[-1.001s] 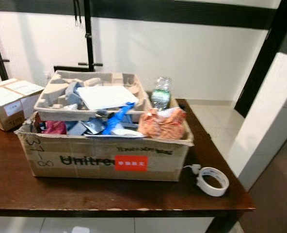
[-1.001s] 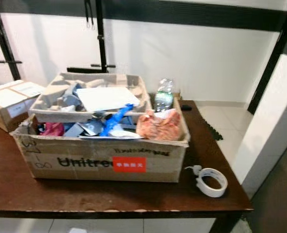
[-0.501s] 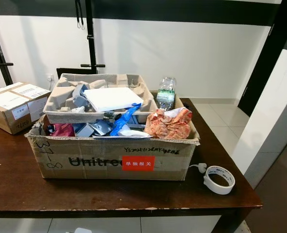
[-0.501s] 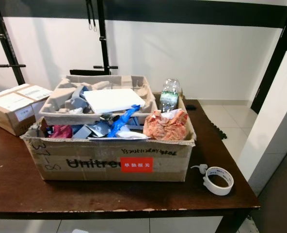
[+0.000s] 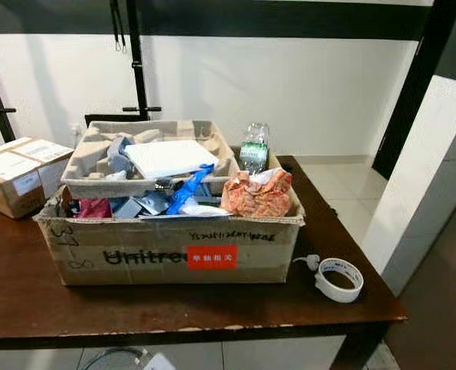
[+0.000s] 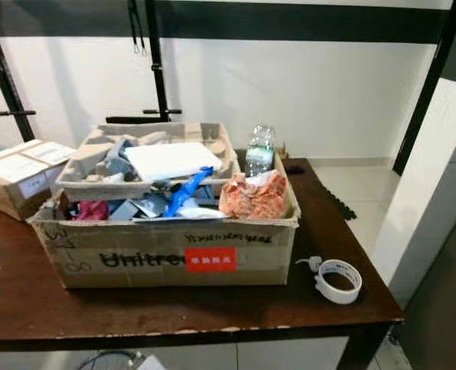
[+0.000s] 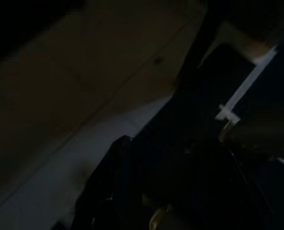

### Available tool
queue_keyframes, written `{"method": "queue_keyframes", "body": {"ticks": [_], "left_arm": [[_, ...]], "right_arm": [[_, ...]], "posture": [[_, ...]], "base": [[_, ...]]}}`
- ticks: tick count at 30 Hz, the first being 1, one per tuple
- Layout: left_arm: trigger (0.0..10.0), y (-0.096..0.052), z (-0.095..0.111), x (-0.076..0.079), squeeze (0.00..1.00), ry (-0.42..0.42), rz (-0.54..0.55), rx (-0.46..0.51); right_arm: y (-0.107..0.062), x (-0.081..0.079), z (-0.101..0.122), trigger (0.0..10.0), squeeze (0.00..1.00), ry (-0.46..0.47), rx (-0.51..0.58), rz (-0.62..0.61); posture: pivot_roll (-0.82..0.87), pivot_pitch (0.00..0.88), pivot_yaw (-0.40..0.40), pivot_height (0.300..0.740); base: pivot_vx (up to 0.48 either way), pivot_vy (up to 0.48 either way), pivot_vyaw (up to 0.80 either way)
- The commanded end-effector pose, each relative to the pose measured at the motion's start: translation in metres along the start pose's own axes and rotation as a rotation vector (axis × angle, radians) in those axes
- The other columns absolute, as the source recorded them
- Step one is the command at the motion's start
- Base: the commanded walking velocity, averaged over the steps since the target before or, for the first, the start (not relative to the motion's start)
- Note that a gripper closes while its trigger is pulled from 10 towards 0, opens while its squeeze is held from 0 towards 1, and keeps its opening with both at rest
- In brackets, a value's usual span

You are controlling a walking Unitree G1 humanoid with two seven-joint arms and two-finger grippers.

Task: Picking trash to rubbish bin

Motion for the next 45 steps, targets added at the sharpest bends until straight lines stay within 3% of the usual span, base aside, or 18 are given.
{"method": "queue_keyframes", "body": {"ticks": [1, 5, 6, 8, 9, 10, 13, 18, 21, 23, 25, 27, 28, 30, 34, 39, 41, 45], "left_arm": [[10.0, -0.005, 0.000, 0.001, 0.00, 0.012, -0.026, 0.011], [10.0, -0.004, 0.023, -0.006, 0.00, 0.046, -0.039, 0.095], [10.0, -0.004, 0.023, -0.006, 0.00, 0.046, -0.039, 0.095], [10.0, -0.006, 0.041, -0.009, 0.00, 0.067, -0.060, 0.156], [10.0, -0.006, 0.041, -0.009, 0.00, 0.067, -0.060, 0.156], [10.0, -0.006, 0.064, -0.011, 0.00, 0.107, -0.084, 0.228], [10.0, -0.006, 0.075, -0.011, 0.00, 0.128, -0.095, 0.263], [10.0, -0.008, 0.127, -0.018, 0.00, 0.194, -0.109, 0.409], [10.0, -0.011, 0.143, -0.018, 0.00, 0.203, -0.117, 0.454], [10.0, -0.015, 0.160, -0.020, 0.00, 0.207, -0.100, 0.503], [10.0, -0.015, 0.160, -0.020, 0.00, 0.207, -0.100, 0.503], [10.0, -0.019, 0.180, -0.026, 0.00, 0.220, -0.061, 0.565], [10.0, -0.023, 0.198, -0.033, 0.00, 0.243, -0.016, 0.616], [10.0, -0.026, 0.210, -0.037, 0.00, 0.257, 0.014, 0.649], [10.0, -0.041, 0.255, -0.055, 0.00, 0.311, 0.112, 0.761], [10.0, -0.052, 0.278, -0.064, 0.00, 0.323, 0.154, 0.809], [10.0, -0.060, 0.291, -0.070, 0.00, 0.342, 0.186, 0.812], [10.0, -0.064, 0.298, -0.082, 0.00, 0.349, 0.262, 0.763]], "right_arm": [[-0.001, 0.014, 0.011, 10.0, 0.00, 0.030, 0.035, -0.071], [-0.014, 0.068, 0.074, 10.0, 0.00, 0.233, 0.280, -0.295], [-0.014, 0.068, 0.074, 10.0, 0.00, 0.233, 0.280, -0.295], [-0.031, 0.093, 0.113, 10.0, 0.00, 0.357, 0.455, -0.392], [-0.031, 0.093, 0.113, 10.0, 0.00, 0.357, 0.455, -0.392], [-0.054, 0.113, 0.155, 10.0, 0.00, 0.398, 0.650, -0.477], [-0.067, 0.120, 0.174, 10.0, 0.00, 0.425, 0.741, -0.507], [-0.108, 0.132, 0.228, 10.0, 0.00, 0.568, 1.000, -0.490], [-0.119, 0.134, 0.240, 10.0, 0.00, 0.636, 1.065, -0.458], [-0.130, 0.133, 0.253, 10.0, 0.00, 0.765, 1.144, -0.374], [-0.130, 0.133, 0.253, 10.0, 0.00, 0.765, 1.144, -0.374], [-0.144, 0.126, 0.273, 10.0, 0.00, 0.917, 1.223, -0.191], [-0.157, 0.117, 0.291, 10.0, 0.00, 0.953, 1.271, -0.049], [-0.166, 0.111, 0.302, 10.0, 0.00, 0.970, 1.307, 0.048], [-0.205, 0.088, 0.341, 10.0, 0.00, 0.933, 1.403, 0.325], [-0.229, 0.074, 0.360, 10.0, 0.00, 0.851, 1.444, 0.461], [-0.248, 0.059, 0.372, 10.0, 0.00, 0.745, 1.471, 0.575], [-0.266, 0.042, 0.378, 10.0, 0.00, 0.599, 1.492, 0.695]], "posture": [[-0.07, 0.114, -0.004, 0.740], [-0.07, 0.114, -0.004, 0.740], [-0.07, 0.114, -0.004, 0.740], [-0.07, 0.115, -0.001, 0.740], [-0.07, 0.115, -0.001, 0.740], [-0.07, 0.115, -0.001, 0.740], [-0.07, 0.115, -0.001, 0.740], [-0.07, 0.121, -0.002, 0.740], [-0.07, 0.125, -0.003, 0.740], [-0.07, 0.128, -0.001, 0.740], [-0.07, 0.128, -0.001, 0.740], [-0.07, 0.130, 0.000, 0.740], [-0.07, 0.133, 0.001, 0.740], [-0.07, 0.133, 0.000, 0.740], [-0.07, 0.136, 0.002, 0.740], [-0.07, 0.136, 0.002, 0.740], [-0.07, 0.136, 0.001, 0.740], [-0.07, 0.138, -0.001, 0.740]], "base": [[0.000, 0.000, 0.00], [0.000, 0.000, 0.00], [0.000, 0.000, 0.00], [0.000, 0.000, 0.00], [0.000, 0.000, 0.00], [0.000, 0.000, 0.00], [0.000, 0.000, 0.00], [0.000, 0.000, 0.00], [0.000, 0.000, 0.00], [0.000, 0.000, 0.00], [0.000, 0.000, 0.00], [0.000, 0.000, 0.00], [0.000, 0.000, 0.00], [0.000, 0.000, 0.00], [0.000, 0.000, 0.00], [0.000, 0.000, 0.00], [0.000, 0.000, 0.00], [0.000, 0.000, 0.00]]}}
Point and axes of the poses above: a point about 5 cm out from each wrist's last joint towards the gripper, its own y axis pointing out of the wrist towards the gripper, its own z axis along the axis of the wrist's last joint, x = y × z, the point moved 2 cm from there along y, pointing out of the wrist towards the gripper, and after that the axes turned 11 degrees about y, right-handed, at the moved point
